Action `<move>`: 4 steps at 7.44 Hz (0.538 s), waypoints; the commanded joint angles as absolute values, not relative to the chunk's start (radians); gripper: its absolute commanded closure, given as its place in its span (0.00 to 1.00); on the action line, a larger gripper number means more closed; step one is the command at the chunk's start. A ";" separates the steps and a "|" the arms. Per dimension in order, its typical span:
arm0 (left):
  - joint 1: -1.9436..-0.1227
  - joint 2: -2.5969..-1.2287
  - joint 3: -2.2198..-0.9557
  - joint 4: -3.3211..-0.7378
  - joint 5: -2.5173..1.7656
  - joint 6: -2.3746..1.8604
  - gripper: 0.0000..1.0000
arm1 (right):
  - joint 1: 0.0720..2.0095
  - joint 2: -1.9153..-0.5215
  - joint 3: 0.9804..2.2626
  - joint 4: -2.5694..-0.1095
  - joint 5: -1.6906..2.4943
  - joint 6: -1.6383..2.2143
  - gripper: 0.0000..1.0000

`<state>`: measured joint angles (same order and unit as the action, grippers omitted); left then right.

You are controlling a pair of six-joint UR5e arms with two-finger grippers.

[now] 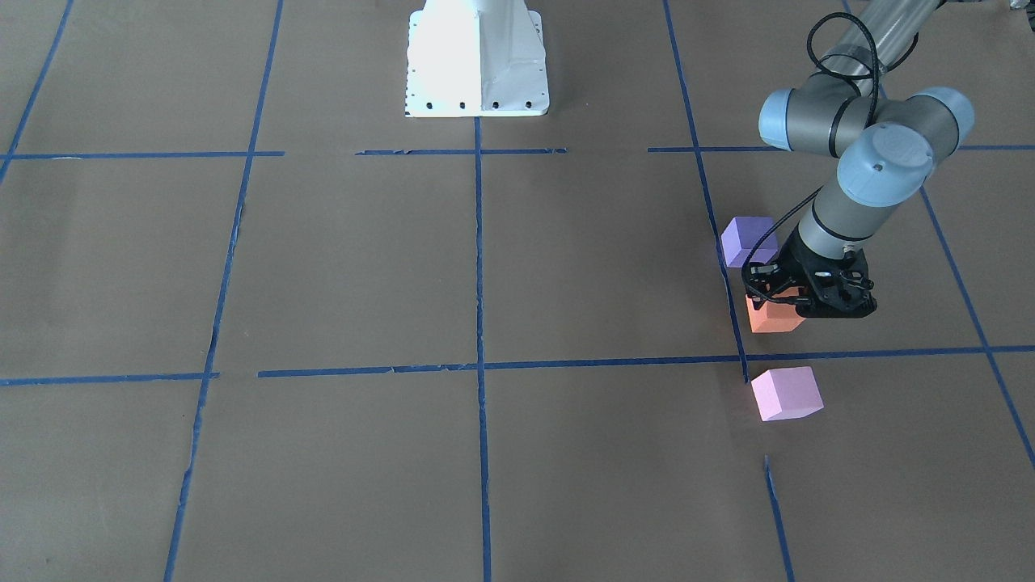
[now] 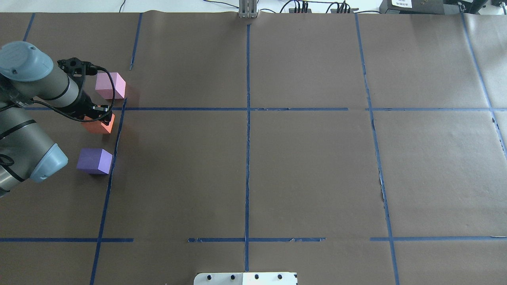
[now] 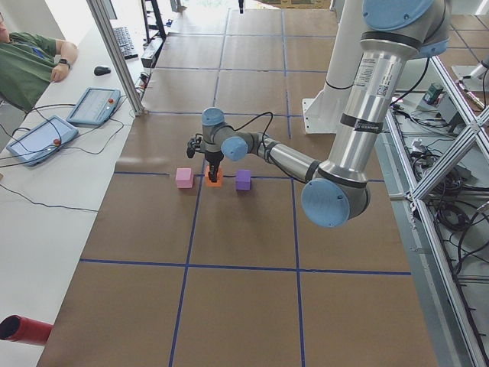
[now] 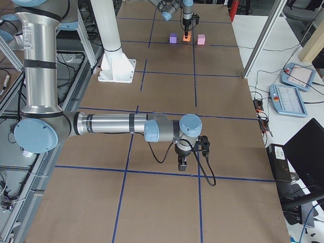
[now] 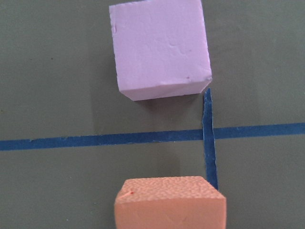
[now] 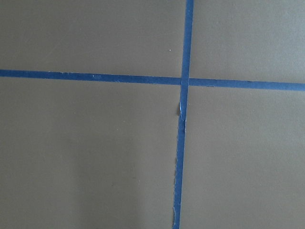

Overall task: Arrange blocks in a line
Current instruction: 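Lower the orange cube between the pink and purple cubes and release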

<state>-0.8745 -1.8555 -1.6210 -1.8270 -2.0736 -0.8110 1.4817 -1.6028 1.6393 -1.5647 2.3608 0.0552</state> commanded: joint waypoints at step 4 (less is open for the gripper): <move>-0.874 -1.859 -1.618 -1.825 -2.134 -0.805 0.00 | 1.482 -1.603 1.638 -1.565 2.361 0.055 0.00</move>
